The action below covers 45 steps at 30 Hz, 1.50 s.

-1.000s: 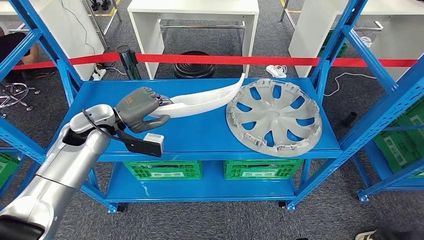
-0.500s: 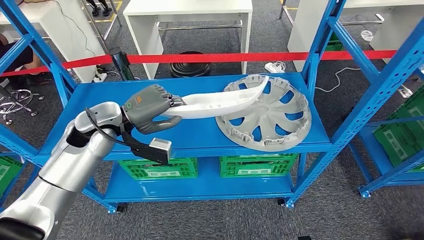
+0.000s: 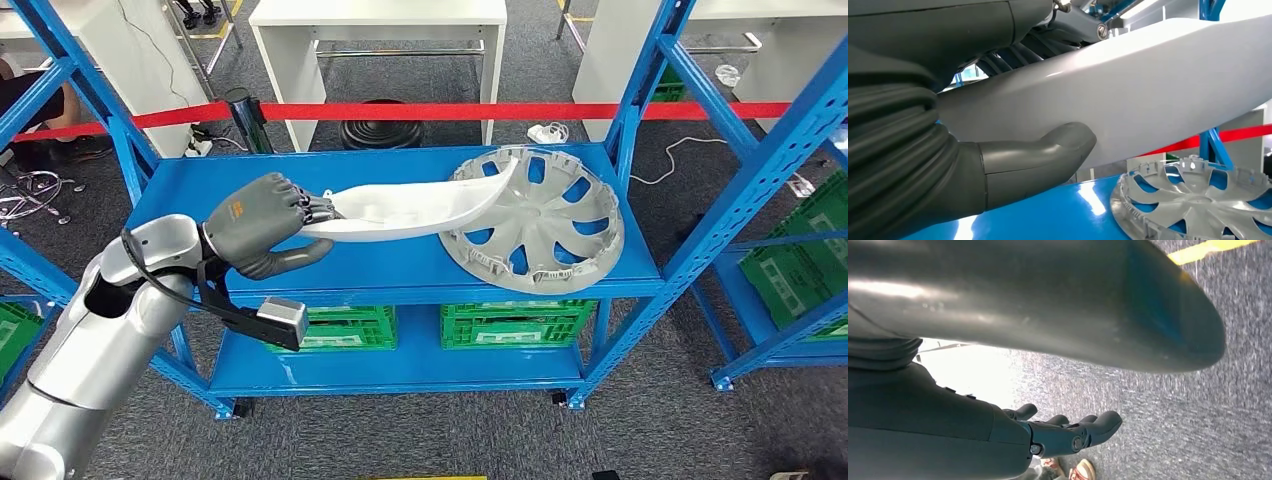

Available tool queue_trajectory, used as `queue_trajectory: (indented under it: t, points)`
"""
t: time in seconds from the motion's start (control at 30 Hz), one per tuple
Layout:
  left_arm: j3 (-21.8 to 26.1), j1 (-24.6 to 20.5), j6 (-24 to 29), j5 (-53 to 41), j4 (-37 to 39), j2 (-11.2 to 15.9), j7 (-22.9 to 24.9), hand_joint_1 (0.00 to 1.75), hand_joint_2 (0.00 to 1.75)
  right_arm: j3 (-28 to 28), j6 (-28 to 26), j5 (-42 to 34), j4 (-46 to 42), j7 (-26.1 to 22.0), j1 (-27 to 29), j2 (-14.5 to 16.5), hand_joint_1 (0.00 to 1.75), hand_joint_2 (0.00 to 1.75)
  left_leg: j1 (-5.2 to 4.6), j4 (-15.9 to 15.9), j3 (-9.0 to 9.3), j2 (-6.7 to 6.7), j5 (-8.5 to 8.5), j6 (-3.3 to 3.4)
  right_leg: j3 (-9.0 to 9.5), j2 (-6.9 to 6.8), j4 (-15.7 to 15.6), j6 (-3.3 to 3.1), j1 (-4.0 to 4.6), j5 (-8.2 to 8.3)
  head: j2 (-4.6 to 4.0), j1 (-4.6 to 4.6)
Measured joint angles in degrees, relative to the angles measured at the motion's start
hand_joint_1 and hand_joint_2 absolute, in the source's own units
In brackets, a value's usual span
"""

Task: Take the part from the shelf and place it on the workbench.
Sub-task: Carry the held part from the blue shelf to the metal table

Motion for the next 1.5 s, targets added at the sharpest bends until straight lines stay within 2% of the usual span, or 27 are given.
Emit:
queue_trajectory:
  t: [0.03,0.1,0.13,0.17,0.2,0.27,0.33,0.37,0.47,0.5,0.57,0.63,0.67,0.7,0.73,0.8,0.87,0.97,1.0,1.03,1.13,1.17,1.2,1.23,1.3,1.37,1.5]
  points:
    - [0.18,0.52,-0.23,0.13,-0.85,0.16,-0.23,1.75,1.75,0.0,-0.08,-0.02,0.0,0.02,0.03,-0.02,0.0,0.0,0.18,-0.47,0.08,0.04,0.48,0.26,-0.76,0.02,1.82,0.15,0.09,-1.39,-0.01,0.09]
    - [0.33,1.67,-0.76,0.19,-2.34,0.43,-0.47,1.75,1.75,0.0,-0.31,-0.07,0.0,0.03,0.08,-0.17,0.0,0.0,0.15,-0.53,-0.36,0.06,0.89,0.65,-3.35,0.07,8.27,0.27,0.2,-5.25,-0.01,0.24]
    - [0.34,2.34,-1.04,0.05,-2.97,0.6,-0.5,1.75,1.75,0.0,-0.42,-0.09,0.0,0.01,0.12,-0.29,0.0,0.0,0.1,-0.36,-0.64,0.07,0.94,0.69,-4.53,0.09,11.33,0.34,0.25,-6.56,-0.01,0.26]
    - [0.35,2.98,-1.28,-0.18,-3.54,0.77,-0.49,1.75,1.75,0.0,-0.5,-0.11,0.0,0.02,0.18,-0.4,0.0,0.0,0.07,-0.12,-0.93,0.07,0.98,0.71,-4.99,0.09,12.92,0.38,0.28,-6.95,-0.01,0.26]
    - [0.35,3.46,-1.43,-0.47,-4.04,0.94,-0.47,1.75,1.75,0.0,-0.54,-0.12,0.0,0.03,0.24,-0.49,0.0,0.0,0.07,0.18,-1.23,0.08,0.99,0.7,-4.47,0.08,12.46,0.39,0.3,-6.34,-0.01,0.26]
    - [0.35,3.89,-1.58,-1.01,-4.88,1.16,-0.43,1.75,1.75,0.0,-0.57,-0.1,-0.01,0.09,0.3,-0.62,0.0,0.0,0.15,1.01,-1.87,0.05,0.89,0.52,-0.84,-0.01,6.15,0.3,0.28,-3.56,0.0,0.28]
    - [0.33,3.98,-1.87,-1.48,-5.66,1.38,-0.43,1.75,1.75,0.0,-0.58,-0.05,-0.02,0.03,0.21,-0.69,0.0,0.0,-0.04,1.87,-2.52,-0.02,0.69,-0.01,2.01,-0.06,0.66,-0.14,0.4,-2.0,0.0,0.27]
    - [0.32,4.05,-2.03,-1.65,-6.04,1.5,-0.44,1.75,1.75,0.0,-0.6,-0.01,-0.02,-0.01,0.17,-0.7,0.0,0.0,-0.15,2.08,-2.72,-0.05,0.67,-0.33,2.38,-0.04,-0.3,-0.48,0.48,-1.93,0.0,0.27]
    - [0.26,4.23,-2.42,-1.82,-7.08,1.86,-0.5,1.75,1.75,0.0,-0.6,0.04,-0.02,-0.02,0.14,-0.7,0.0,0.0,-0.18,2.09,-2.9,-0.13,0.82,-1.27,2.15,0.06,-0.47,-1.56,0.45,-1.39,0.0,0.26]
    - [0.25,4.26,-2.53,-1.82,-7.39,2.03,-0.51,1.75,1.75,0.0,-0.6,0.04,-0.02,-0.01,0.12,-0.69,0.0,0.0,-0.12,2.78,-3.22,-0.14,0.18,-1.62,2.12,0.02,-0.63,-1.89,0.32,-1.16,0.0,0.17]
    - [0.25,4.41,-2.68,-1.78,-7.93,2.42,-0.51,1.75,1.75,0.0,-0.61,0.04,-0.02,-0.01,0.09,-0.67,0.0,0.0,0.15,7.29,-5.06,-0.15,-2.96,-2.35,1.98,-0.08,-0.86,-2.37,0.09,-0.81,-0.01,0.02]
    - [0.23,4.81,-2.89,-1.74,-8.3,2.79,-0.52,1.75,1.75,0.0,-0.63,0.03,-0.02,-0.01,0.13,-0.68,0.0,0.0,0.53,14.39,-7.81,-0.13,-6.57,-2.92,1.67,-0.08,-0.87,-2.49,0.07,-0.59,-0.01,-0.05]
    - [0.21,5.08,-3.0,-1.71,-8.37,3.02,-0.53,1.75,1.75,0.0,-0.66,0.01,-0.02,-0.01,0.16,-0.69,0.0,0.0,0.66,16.65,-8.58,-0.13,-7.3,-3.06,1.52,-0.07,-0.87,-2.46,0.07,-0.47,-0.01,-0.06]
    - [0.19,5.29,-3.1,-1.68,-8.42,3.25,-0.57,1.75,1.75,0.0,-0.69,-0.01,-0.02,-0.01,0.2,-0.69,0.0,0.0,0.75,16.8,-8.34,-0.13,-6.93,-3.08,1.4,-0.06,-0.86,-2.39,0.07,-0.35,-0.01,-0.06]
    - [0.16,5.38,-3.15,-1.65,-8.47,3.43,-0.62,1.75,1.75,0.0,-0.72,-0.02,-0.02,-0.01,0.23,-0.7,0.0,0.0,0.8,14.76,-7.0,-0.13,-5.65,-3.01,1.33,-0.04,-0.86,-2.28,0.06,-0.23,-0.01,-0.06]
    - [0.13,5.15,-3.22,-1.55,-8.7,3.68,-0.69,1.75,1.75,0.0,-0.72,0.0,-0.02,-0.01,0.22,-0.7,0.0,0.0,0.77,6.85,-2.5,-0.17,-2.58,-2.62,1.26,-0.04,-0.87,-1.95,0.1,-0.01,-0.01,-0.04]
    - [0.06,4.74,-3.34,-1.42,-9.01,3.82,-0.69,1.75,1.75,0.0,-0.71,0.08,-0.02,-0.02,0.11,-0.71,0.0,0.0,0.48,1.77,0.15,-0.23,-1.37,-2.1,1.11,-0.04,-1.0,-1.3,0.16,0.33,-0.01,-0.02]
    - [-0.2,4.6,-3.55,-1.24,-9.26,3.99,-0.65,1.75,1.75,0.0,-0.69,0.17,-0.02,-0.02,0.06,-0.75,0.0,0.0,0.27,0.79,0.17,-0.2,-0.82,-1.08,1.03,-0.05,-1.46,-0.09,0.09,0.93,-0.01,0.0]
    - [-0.25,4.6,-3.59,-1.18,-9.35,4.03,-0.63,1.75,1.75,0.0,-0.67,0.19,-0.02,-0.02,0.06,-0.77,0.0,0.0,0.36,0.45,0.15,-0.14,-0.45,-0.62,0.82,-0.04,-1.09,0.16,0.11,0.55,-0.01,0.02]
    - [-0.27,4.57,-3.6,-1.06,-9.45,4.07,-0.61,1.75,1.75,0.0,-0.64,0.21,-0.02,-0.01,0.06,-0.78,0.0,0.0,0.47,0.11,0.08,-0.07,-0.08,-0.17,0.17,-0.02,0.34,0.3,0.16,-0.56,-0.01,0.07]
    - [-0.46,4.44,-4.0,-0.38,-9.6,4.01,-0.44,1.75,1.75,0.0,-0.6,0.09,-0.02,-0.01,0.04,-0.89,0.0,0.0,0.36,0.03,-0.58,0.04,0.48,0.6,-4.11,0.05,10.33,0.41,0.38,-6.15,-0.01,0.22]
    - [-0.59,4.27,-4.33,-0.15,-9.51,3.89,-0.36,1.75,1.75,0.0,-0.61,-0.02,-0.02,0.01,0.03,-0.93,0.0,0.0,0.28,0.2,-0.87,0.05,0.55,0.68,-5.13,0.06,12.94,0.44,0.46,-7.04,-0.01,0.24]
    - [-0.71,4.0,-4.71,0.04,-9.37,3.71,-0.29,1.75,1.75,0.0,-0.62,-0.14,-0.02,0.04,0.01,-0.97,0.0,0.0,0.21,0.42,-1.14,0.05,0.59,0.72,-5.26,0.06,13.7,0.41,0.51,-6.95,-0.01,0.24]
    - [-0.81,3.63,-5.06,0.25,-9.21,3.49,-0.25,1.75,1.75,0.0,-0.65,-0.25,-0.03,0.07,-0.04,-0.98,0.0,0.0,0.18,0.7,-1.38,0.03,0.6,0.72,-4.25,0.04,12.18,0.34,0.54,-5.87,0.0,0.25]
    - [-0.94,2.87,-5.44,0.57,-8.92,3.08,-0.3,1.75,1.75,0.0,-0.68,-0.42,-0.08,0.07,-0.22,-1.0,0.0,0.0,0.11,1.36,-1.8,0.01,0.51,0.51,-0.1,-0.05,4.93,0.07,0.61,-2.98,0.0,0.26]
    - [-1.04,2.52,-5.04,0.72,-8.62,2.89,-0.68,1.75,1.75,0.0,-0.71,-0.55,-0.15,-0.11,-0.35,-1.02,0.0,0.0,-0.1,1.88,-2.13,0.0,0.4,-0.01,2.52,-0.05,-0.28,-0.38,0.75,-1.56,-0.01,0.22]
    - [-1.18,2.53,-3.67,0.73,-7.83,2.74,-1.75,1.75,1.75,-0.02,-0.83,-0.78,-0.17,-0.05,-0.17,-0.98,0.0,0.0,-0.21,1.85,-2.4,-0.05,0.48,-1.28,2.46,0.09,-1.26,-1.54,0.72,-0.89,0.0,0.19]
